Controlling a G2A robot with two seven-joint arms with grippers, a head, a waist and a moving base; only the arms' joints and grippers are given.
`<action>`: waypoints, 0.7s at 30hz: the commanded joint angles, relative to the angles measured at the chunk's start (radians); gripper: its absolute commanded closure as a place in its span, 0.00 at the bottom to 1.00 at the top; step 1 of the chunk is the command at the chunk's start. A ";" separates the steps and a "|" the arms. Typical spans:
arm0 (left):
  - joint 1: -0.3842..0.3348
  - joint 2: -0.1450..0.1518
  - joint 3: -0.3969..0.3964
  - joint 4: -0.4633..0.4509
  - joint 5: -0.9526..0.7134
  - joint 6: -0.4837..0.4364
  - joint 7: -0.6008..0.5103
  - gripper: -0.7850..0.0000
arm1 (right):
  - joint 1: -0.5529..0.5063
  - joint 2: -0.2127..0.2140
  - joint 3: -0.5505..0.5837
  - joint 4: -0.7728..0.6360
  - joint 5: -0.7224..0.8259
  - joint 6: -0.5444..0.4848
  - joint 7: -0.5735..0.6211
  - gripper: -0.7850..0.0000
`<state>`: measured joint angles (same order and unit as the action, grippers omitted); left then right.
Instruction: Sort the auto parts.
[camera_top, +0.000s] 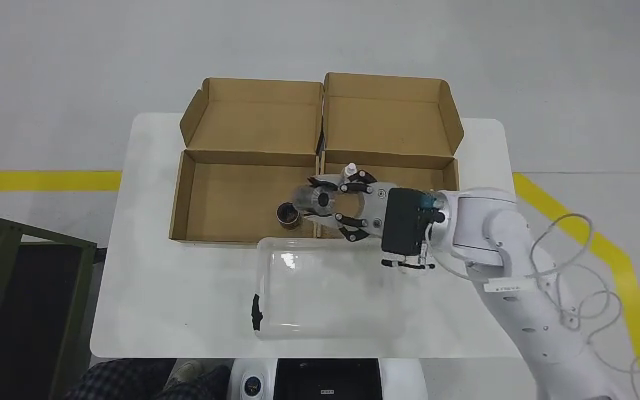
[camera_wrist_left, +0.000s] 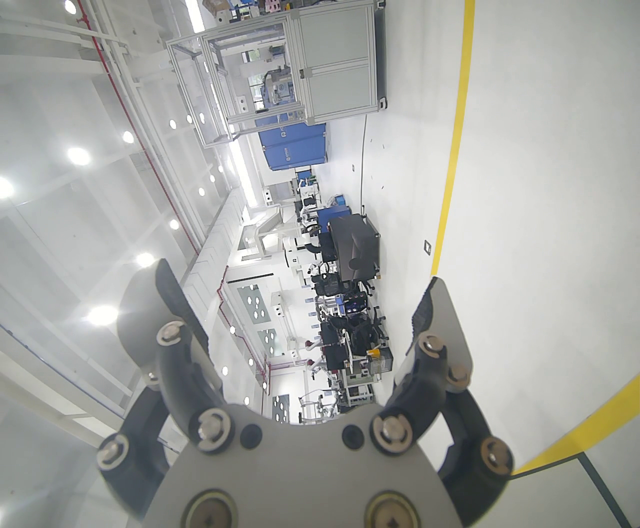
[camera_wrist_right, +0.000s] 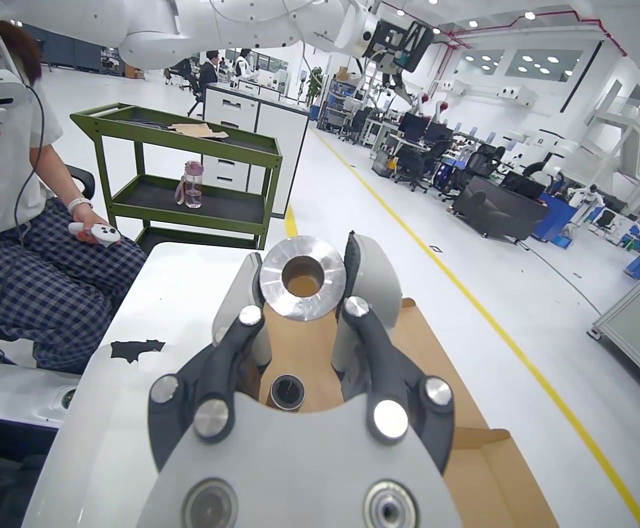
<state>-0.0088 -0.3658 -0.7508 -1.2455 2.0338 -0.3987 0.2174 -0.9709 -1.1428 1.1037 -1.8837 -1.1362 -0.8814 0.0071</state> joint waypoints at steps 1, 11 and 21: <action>0.000 0.000 0.000 0.000 0.000 0.000 0.000 0.00 | 0.005 -0.002 -0.011 0.009 -0.004 0.002 0.007 1.00; 0.000 0.000 0.000 0.000 0.000 0.000 0.000 0.00 | 0.084 -0.027 -0.129 0.107 -0.053 0.059 0.070 1.00; 0.000 0.000 0.000 0.000 0.000 0.000 0.000 0.00 | 0.205 -0.072 -0.257 0.282 -0.071 0.151 0.153 1.00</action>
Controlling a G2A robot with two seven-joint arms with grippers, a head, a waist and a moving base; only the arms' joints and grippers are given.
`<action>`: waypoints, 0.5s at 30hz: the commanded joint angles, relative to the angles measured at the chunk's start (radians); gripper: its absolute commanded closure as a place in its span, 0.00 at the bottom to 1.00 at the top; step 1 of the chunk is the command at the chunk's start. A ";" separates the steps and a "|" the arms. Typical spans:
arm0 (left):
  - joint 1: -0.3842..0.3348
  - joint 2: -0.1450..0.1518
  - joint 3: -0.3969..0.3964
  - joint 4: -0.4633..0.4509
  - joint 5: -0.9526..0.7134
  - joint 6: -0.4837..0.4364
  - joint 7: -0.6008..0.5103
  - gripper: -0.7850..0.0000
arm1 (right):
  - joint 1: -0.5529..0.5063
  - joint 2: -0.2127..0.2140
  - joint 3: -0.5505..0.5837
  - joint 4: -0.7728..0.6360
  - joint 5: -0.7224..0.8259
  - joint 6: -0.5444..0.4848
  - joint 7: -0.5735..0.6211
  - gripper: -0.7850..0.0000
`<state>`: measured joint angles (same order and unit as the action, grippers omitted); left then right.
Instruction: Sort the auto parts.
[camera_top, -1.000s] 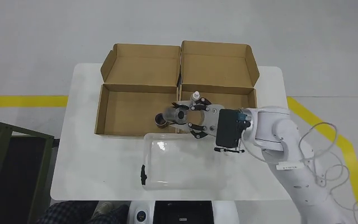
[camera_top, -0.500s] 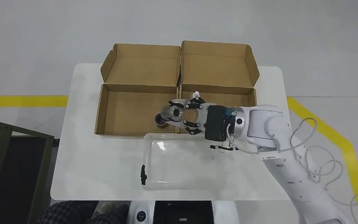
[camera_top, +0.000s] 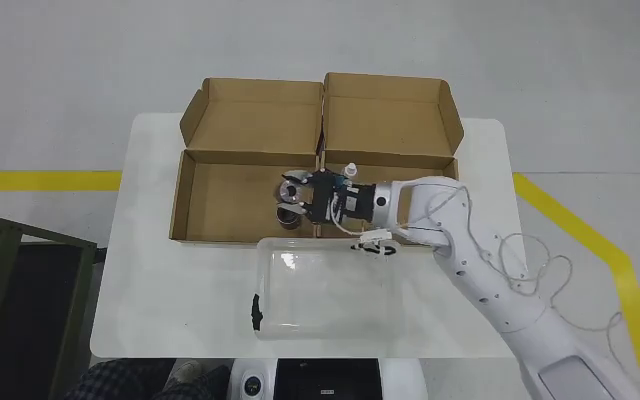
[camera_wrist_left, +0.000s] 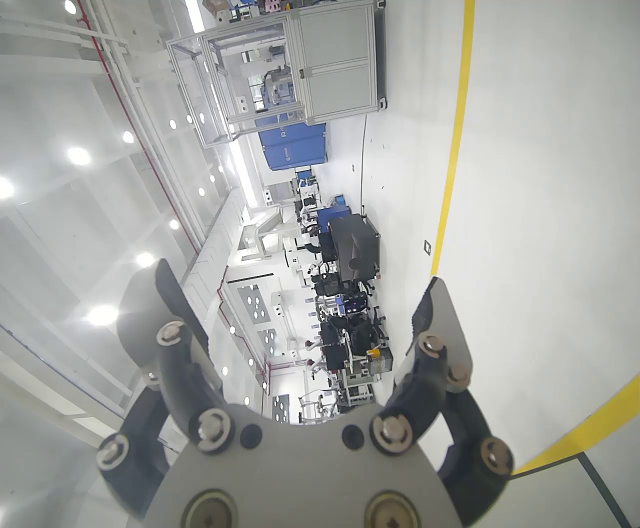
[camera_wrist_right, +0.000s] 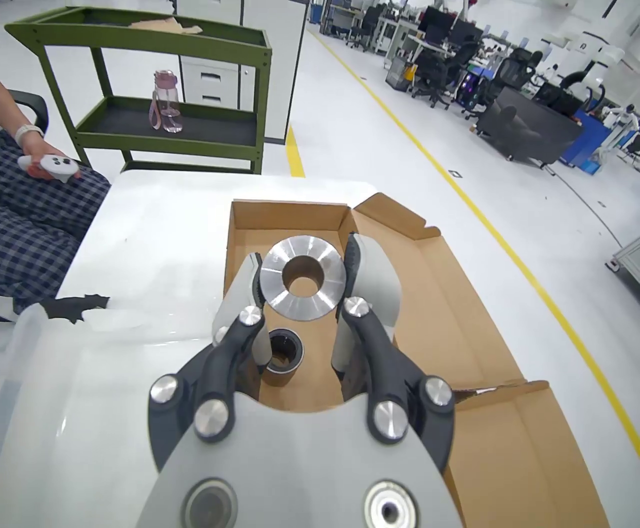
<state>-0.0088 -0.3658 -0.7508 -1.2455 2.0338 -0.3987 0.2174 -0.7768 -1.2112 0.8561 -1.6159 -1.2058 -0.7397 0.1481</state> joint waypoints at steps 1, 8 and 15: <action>0.000 0.000 0.000 0.000 0.000 0.000 0.000 0.00 | 0.022 -0.009 -0.022 0.028 0.002 0.018 0.021 1.00; 0.000 0.000 0.000 0.000 0.000 0.000 0.000 0.00 | 0.104 -0.049 -0.103 0.146 0.006 0.074 0.080 1.00; 0.000 0.000 0.000 0.000 0.000 0.000 0.000 0.00 | 0.171 -0.090 -0.166 0.267 0.007 0.108 0.100 1.00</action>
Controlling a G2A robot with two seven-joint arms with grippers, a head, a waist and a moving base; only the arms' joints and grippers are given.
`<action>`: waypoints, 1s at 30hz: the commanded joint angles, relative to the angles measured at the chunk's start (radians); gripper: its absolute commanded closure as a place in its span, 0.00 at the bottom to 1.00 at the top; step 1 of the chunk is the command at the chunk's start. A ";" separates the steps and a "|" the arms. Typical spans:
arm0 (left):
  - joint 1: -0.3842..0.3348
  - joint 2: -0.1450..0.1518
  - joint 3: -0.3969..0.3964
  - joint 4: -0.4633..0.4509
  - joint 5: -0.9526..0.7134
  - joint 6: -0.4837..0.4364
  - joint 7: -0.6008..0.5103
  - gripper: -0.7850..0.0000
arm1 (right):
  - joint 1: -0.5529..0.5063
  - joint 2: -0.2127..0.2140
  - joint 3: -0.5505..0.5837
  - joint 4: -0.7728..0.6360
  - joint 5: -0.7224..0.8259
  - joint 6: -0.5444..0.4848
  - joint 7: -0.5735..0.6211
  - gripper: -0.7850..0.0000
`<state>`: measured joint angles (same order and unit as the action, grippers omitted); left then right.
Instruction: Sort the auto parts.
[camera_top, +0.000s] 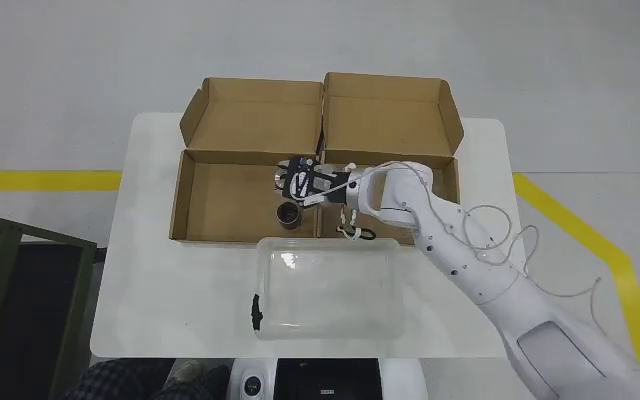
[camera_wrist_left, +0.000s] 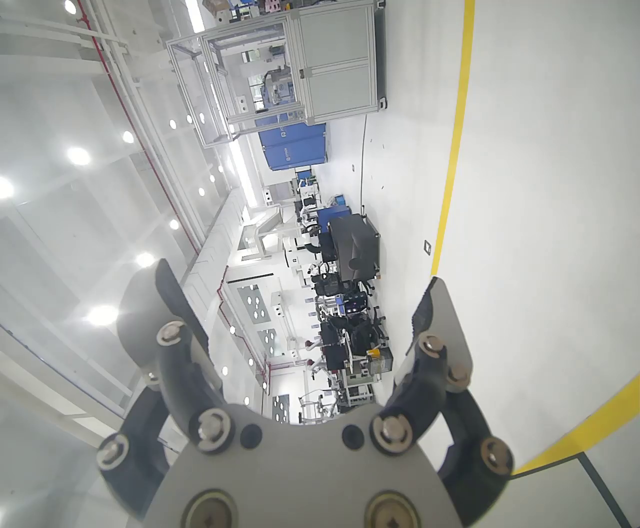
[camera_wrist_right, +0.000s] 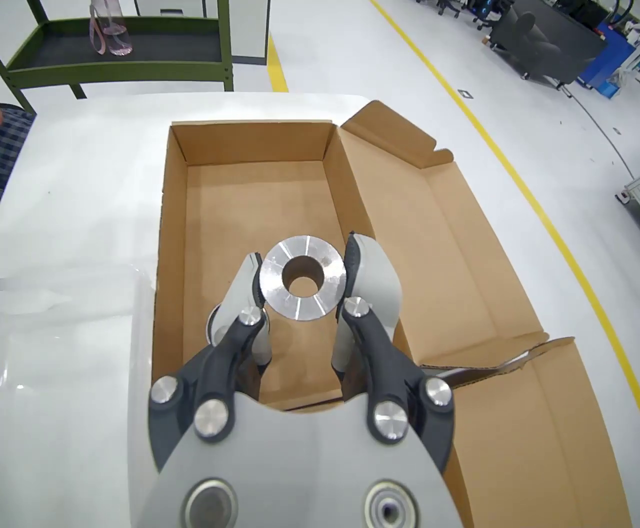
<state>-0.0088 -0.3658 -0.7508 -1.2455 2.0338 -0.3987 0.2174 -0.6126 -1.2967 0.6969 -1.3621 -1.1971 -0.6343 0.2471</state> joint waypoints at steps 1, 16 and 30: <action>0.000 0.000 0.000 0.000 0.000 0.000 0.000 0.00 | 0.015 -0.010 -0.014 0.030 -0.002 0.006 0.003 1.00; 0.000 0.000 0.000 0.000 0.000 0.000 0.000 0.00 | 0.114 -0.095 -0.107 0.248 0.011 0.057 0.070 1.00; 0.000 0.000 0.000 0.000 0.000 0.000 0.000 0.00 | 0.174 -0.171 -0.167 0.378 0.007 0.069 0.111 0.97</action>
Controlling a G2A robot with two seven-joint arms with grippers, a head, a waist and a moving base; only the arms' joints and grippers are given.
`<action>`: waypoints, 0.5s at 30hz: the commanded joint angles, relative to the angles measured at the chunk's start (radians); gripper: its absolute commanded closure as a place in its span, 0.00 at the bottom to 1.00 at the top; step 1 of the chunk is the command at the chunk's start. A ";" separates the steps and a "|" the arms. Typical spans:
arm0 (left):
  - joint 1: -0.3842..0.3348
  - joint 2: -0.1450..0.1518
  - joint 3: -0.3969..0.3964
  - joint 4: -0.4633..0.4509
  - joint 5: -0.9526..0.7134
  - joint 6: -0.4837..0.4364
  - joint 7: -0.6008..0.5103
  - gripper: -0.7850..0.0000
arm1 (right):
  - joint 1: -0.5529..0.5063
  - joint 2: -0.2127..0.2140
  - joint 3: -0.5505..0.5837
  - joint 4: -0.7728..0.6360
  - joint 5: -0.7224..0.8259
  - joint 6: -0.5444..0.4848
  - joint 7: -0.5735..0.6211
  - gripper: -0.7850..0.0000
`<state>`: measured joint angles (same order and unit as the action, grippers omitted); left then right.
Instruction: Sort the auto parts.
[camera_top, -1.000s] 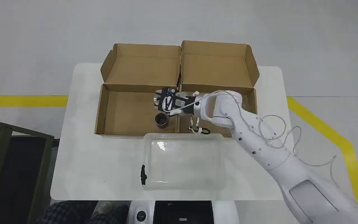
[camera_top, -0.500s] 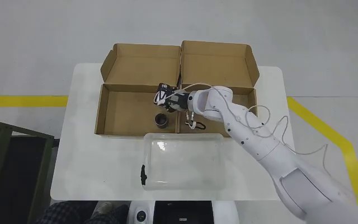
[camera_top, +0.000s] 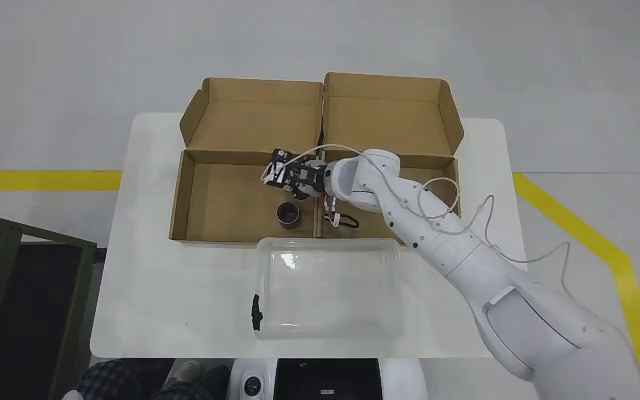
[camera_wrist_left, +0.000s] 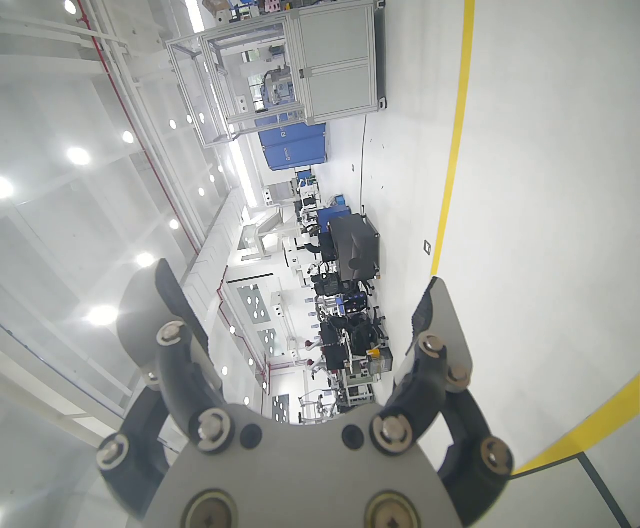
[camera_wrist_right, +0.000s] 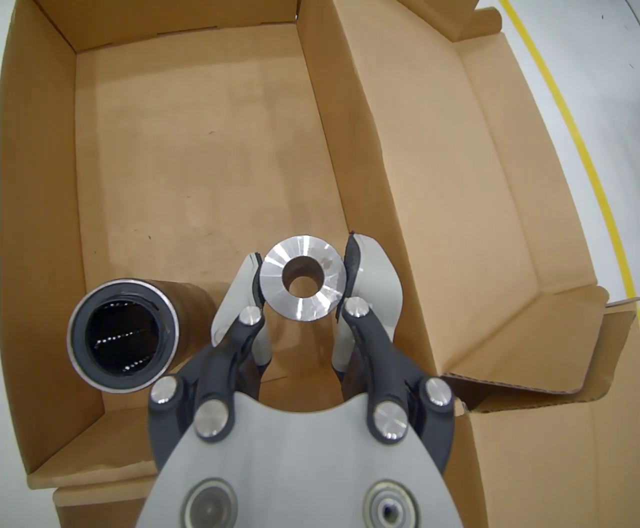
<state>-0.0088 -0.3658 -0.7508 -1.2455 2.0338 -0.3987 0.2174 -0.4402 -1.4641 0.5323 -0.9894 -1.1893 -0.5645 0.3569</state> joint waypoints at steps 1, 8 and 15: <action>0.000 0.000 0.000 0.000 0.000 0.000 0.000 0.00 | 0.003 -0.007 -0.004 0.012 -0.001 -0.002 0.004 0.94; 0.000 0.000 0.000 0.000 0.000 0.000 0.000 0.00 | 0.015 -0.028 -0.008 0.051 -0.014 -0.005 0.017 0.79; 0.000 0.000 0.000 0.000 0.000 0.000 0.000 0.00 | 0.017 -0.041 -0.004 0.076 -0.023 -0.020 0.019 0.74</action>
<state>-0.0088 -0.3658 -0.7508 -1.2455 2.0338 -0.3987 0.2174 -0.4233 -1.5038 0.5271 -0.9160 -1.2119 -0.5843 0.3761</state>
